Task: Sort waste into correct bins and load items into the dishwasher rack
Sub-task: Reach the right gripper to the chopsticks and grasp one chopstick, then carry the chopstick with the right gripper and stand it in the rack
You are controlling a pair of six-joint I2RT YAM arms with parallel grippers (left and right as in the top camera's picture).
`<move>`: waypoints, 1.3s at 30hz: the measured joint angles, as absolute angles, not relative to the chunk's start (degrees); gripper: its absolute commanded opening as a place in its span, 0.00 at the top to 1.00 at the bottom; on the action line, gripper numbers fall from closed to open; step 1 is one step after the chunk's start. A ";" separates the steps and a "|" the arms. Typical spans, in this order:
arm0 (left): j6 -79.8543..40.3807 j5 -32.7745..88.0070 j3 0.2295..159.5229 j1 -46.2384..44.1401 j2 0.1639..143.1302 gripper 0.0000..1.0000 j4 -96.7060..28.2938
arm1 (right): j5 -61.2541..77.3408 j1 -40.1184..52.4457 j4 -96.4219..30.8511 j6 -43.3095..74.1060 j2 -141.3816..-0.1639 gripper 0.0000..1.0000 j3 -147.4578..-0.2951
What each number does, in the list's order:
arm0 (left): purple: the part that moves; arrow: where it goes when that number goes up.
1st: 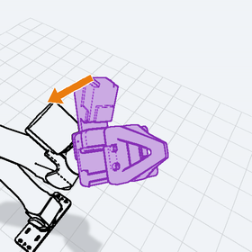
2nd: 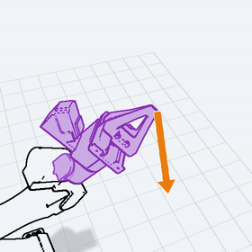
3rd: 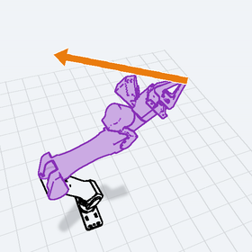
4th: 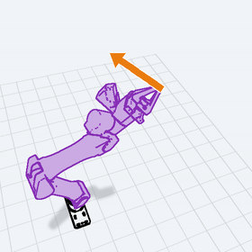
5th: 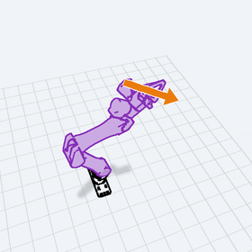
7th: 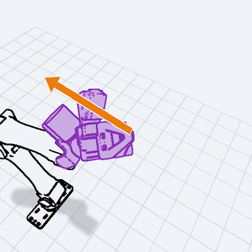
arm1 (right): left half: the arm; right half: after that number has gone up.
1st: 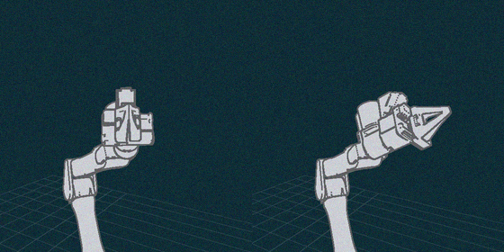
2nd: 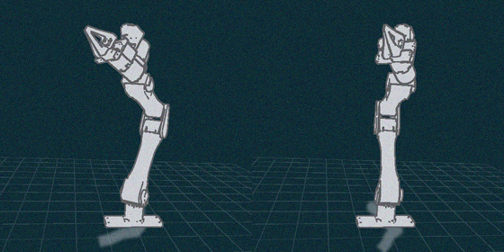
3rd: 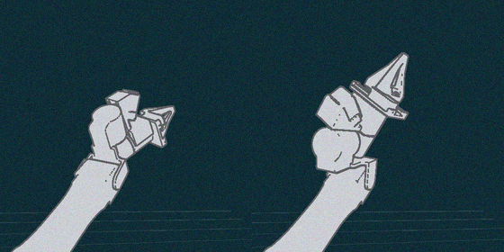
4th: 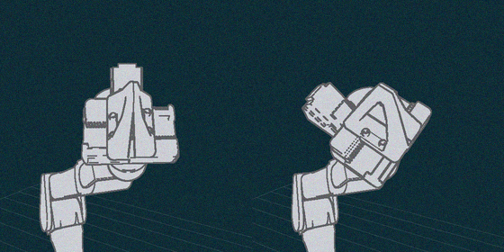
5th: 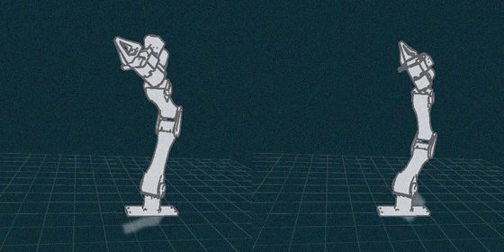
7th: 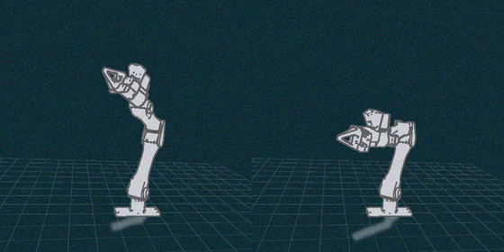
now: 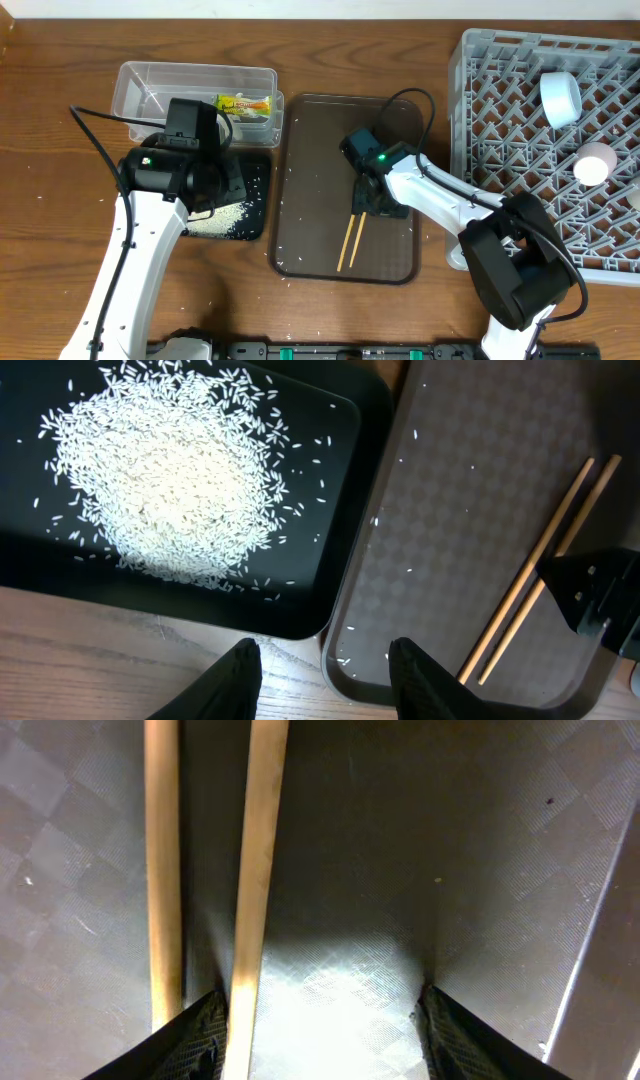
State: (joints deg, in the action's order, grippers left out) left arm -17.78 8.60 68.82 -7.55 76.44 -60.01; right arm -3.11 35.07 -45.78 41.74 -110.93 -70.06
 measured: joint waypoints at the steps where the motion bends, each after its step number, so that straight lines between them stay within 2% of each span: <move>1: -17.78 8.60 68.82 -7.55 76.44 0.55 -60.01 | -3.14 35.07 -46.00 41.63 -110.93 0.59 -70.06; 4: -17.80 8.60 68.82 -7.55 76.44 0.55 -60.01 | -3.31 35.07 -46.48 42.17 -110.93 0.78 -69.93; 14: -17.78 8.62 68.82 -7.55 76.44 0.55 -60.01 | -4.62 34.98 -46.13 42.61 -110.32 0.98 -68.62; 21: -17.78 8.60 68.82 -7.55 76.44 0.55 -60.01 | -2.57 32.10 -46.35 39.09 -110.17 0.99 -69.25; 31: -17.78 8.60 68.82 -7.55 76.44 0.55 -60.03 | 0.86 18.35 -53.21 20.93 -103.61 0.99 -81.41; 39: -17.78 8.60 68.82 -7.55 76.44 0.55 -60.01 | 0.91 7.29 -55.61 12.67 -96.12 0.99 -84.75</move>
